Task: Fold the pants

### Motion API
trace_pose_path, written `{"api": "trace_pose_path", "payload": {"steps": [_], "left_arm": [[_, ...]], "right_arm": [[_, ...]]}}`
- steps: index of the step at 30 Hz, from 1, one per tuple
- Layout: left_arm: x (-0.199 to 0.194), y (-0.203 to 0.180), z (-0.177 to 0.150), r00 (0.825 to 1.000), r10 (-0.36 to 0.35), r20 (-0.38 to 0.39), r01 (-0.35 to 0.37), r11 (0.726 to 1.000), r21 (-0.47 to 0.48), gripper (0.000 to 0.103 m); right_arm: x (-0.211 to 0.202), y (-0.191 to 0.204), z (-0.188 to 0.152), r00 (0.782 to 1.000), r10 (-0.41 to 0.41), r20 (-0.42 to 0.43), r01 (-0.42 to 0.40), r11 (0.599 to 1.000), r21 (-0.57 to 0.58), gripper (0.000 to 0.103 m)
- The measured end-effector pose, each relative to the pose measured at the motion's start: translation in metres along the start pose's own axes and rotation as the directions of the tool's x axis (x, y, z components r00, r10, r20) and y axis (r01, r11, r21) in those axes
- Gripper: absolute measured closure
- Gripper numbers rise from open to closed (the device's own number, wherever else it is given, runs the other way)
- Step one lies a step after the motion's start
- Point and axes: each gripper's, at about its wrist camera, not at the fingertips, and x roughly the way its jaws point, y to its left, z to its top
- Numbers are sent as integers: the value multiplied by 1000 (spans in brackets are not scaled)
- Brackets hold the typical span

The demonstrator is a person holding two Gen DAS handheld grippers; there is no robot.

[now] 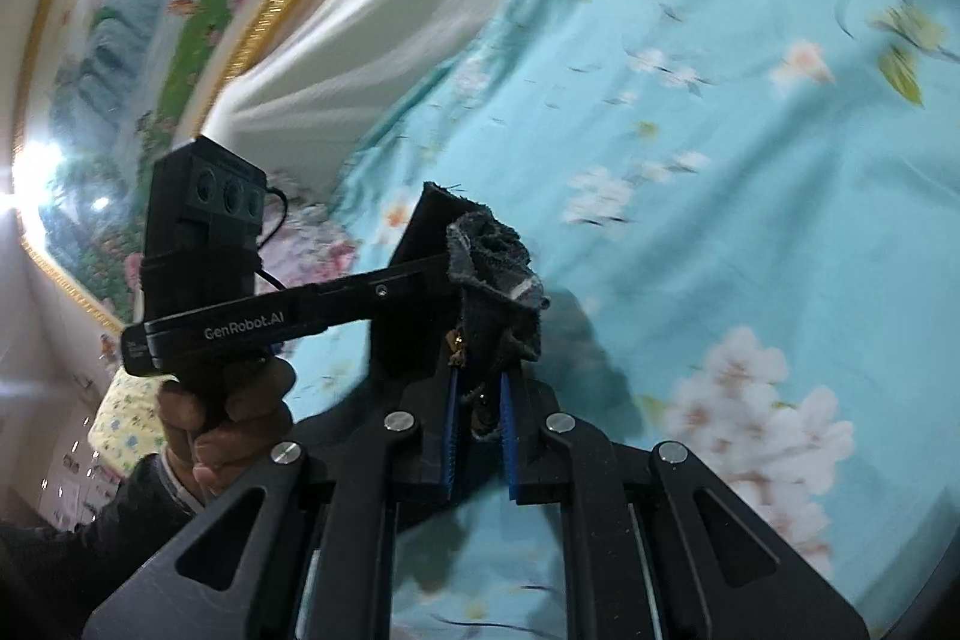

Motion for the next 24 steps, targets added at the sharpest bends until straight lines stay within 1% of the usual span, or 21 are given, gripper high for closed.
{"api": "trace_pose_path", "payload": {"steps": [6, 11, 13, 18, 24], "left_arm": [[-53, 8, -19, 995, -7, 99, 12, 999, -53, 93], [-88, 17, -41, 988, 15, 153, -2, 997, -83, 93], [-103, 21, -51, 983, 42, 179, -24, 995, -98, 93], [-127, 36, -77, 971, 53, 235, -17, 988, -155, 93], [-139, 65, -112, 964, 77, 256, -13, 969, -245, 92]], "right_arm": [[3, 45, -1, 990, 139, -20, -140, 987, -78, 90], [15, 76, -8, 975, 212, -70, -219, 968, -118, 90], [20, 84, -11, 970, 228, -89, -238, 963, -125, 90], [39, 112, -21, 950, 266, -165, -292, 942, -165, 90], [67, 126, -38, 927, 283, -247, -326, 932, -155, 90]]}}
